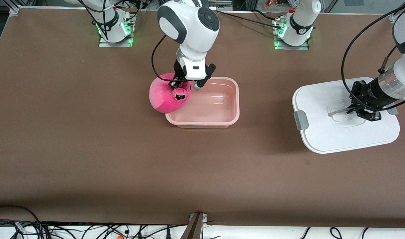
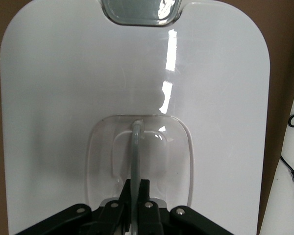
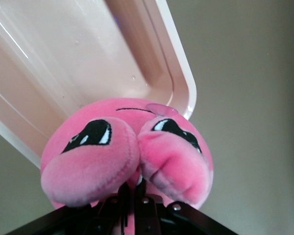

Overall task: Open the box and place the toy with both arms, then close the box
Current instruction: 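Carry the pink toy into the pink box and release it, then move the lid over the box with the left gripper while the right gripper withdraws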

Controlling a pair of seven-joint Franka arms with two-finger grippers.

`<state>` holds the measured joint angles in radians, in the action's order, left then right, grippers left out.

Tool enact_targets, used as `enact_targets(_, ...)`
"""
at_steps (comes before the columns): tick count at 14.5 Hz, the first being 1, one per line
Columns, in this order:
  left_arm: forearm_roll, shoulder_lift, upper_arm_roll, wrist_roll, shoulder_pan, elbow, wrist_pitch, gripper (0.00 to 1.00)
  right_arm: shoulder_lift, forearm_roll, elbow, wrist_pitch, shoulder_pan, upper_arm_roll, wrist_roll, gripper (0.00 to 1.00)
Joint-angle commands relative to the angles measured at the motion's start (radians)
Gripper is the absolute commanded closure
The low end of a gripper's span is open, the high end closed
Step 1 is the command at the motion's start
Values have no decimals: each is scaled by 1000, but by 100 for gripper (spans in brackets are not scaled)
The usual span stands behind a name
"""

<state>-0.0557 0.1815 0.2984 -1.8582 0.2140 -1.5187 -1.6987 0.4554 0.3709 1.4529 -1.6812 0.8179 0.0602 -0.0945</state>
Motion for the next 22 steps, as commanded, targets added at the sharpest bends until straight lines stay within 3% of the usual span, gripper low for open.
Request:
enact_targets(1, 16, -19, 7, 21, 11, -9, 11, 100, 37, 13, -26, -15, 23, -13, 27, 48)
enact_targets(2, 16, -19, 7, 21, 11, -9, 11, 100, 38, 8, -26, -41, 23, -13, 39, 0)
enact_targets(9, 16, -19, 7, 27, 11, -9, 11, 100, 19, 3, -144, -31, 61, 6, 25, 0)
enact_targets(14, 16, -19, 8, 31, 10, -9, 13, 100, -21, 6, -155, 64, 49, -6, -37, 0)
enact_targets(17, 19, -19, 42, 37, -5, -9, 42, 100, -63, -61, -154, 145, 5, -106, -50, 0)
enact_targets(19, 19, -19, 108, 8, -7, -9, 68, 100, -90, -147, -148, 184, -2, -196, -53, 0)
enact_targets(22, 27, -10, 214, -67, -10, -14, 86, 100, -92, -168, -147, 222, -3, -314, -71, 0)
